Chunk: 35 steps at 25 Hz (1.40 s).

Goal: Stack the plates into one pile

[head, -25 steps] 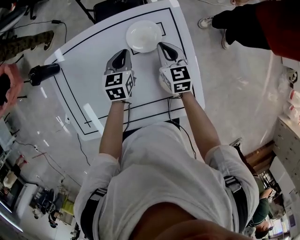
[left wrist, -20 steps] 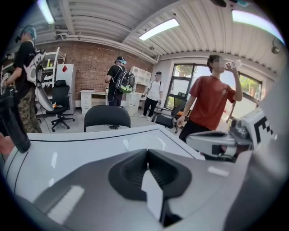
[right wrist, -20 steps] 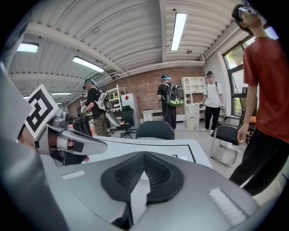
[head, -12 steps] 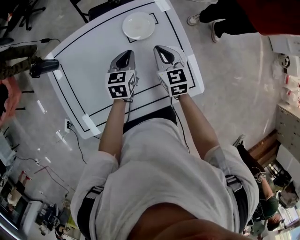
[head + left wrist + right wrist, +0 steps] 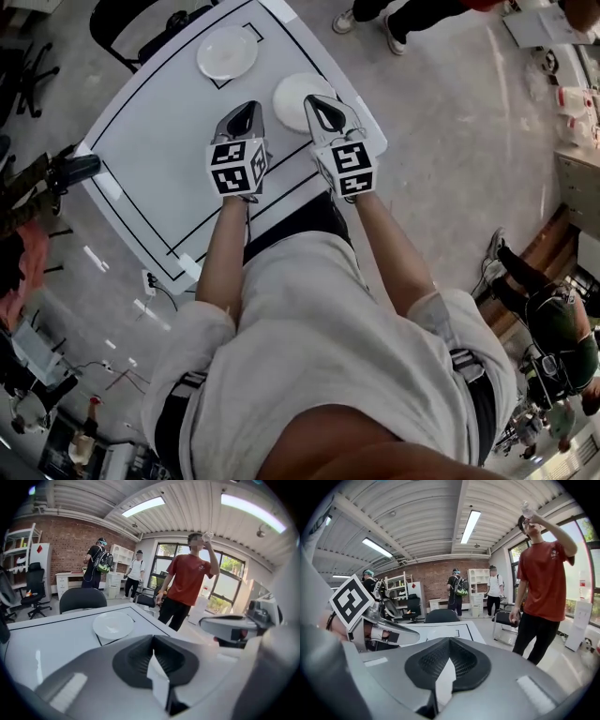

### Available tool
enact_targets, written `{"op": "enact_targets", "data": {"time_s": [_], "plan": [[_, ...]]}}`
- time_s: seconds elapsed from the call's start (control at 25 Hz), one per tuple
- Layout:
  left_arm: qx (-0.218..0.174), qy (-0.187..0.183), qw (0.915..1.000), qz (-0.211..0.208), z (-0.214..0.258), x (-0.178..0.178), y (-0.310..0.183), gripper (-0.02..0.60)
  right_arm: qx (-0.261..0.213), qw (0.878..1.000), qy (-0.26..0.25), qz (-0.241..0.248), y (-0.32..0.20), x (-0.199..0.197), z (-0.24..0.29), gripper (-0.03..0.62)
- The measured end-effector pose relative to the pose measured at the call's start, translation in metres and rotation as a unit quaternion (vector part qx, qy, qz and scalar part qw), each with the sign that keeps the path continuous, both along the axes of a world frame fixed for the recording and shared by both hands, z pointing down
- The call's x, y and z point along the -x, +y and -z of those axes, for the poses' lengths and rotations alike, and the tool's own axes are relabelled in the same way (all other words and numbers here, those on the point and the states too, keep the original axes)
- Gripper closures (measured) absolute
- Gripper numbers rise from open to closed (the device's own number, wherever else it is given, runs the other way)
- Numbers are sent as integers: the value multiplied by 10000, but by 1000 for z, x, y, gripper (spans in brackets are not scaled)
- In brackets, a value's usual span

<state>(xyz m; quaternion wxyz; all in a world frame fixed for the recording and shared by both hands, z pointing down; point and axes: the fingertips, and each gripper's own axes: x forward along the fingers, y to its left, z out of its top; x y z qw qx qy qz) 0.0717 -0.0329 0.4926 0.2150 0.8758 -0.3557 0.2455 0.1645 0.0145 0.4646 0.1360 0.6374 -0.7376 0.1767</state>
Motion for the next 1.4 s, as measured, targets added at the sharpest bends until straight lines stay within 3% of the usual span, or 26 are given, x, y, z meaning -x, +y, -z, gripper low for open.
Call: {"op": "enact_targets", "data": {"time_s": [0.36,0.76,1.16,1.28,1.4], "plan": [[120,-217,9982,-543,-14,-50,27,578,287,9974,-18,-658,45,-57,-22,594],[438,-527,9959,-593,-48,-62,27,578,750,9949,-154,-662,47,-78,-68,592],[643,-780,9934,-545,-73,-54,16,578,1132,9910,-391,-592,37,-72,-99,592],[740,-841,9922,-545,-78,-52,11,578,1318,9888,-443,-540,36,-70,-107,523],[815,-947,9907,-539,-82,-52,7,567,1439,9864,-532,-588,35,-72,-111,497]]}}
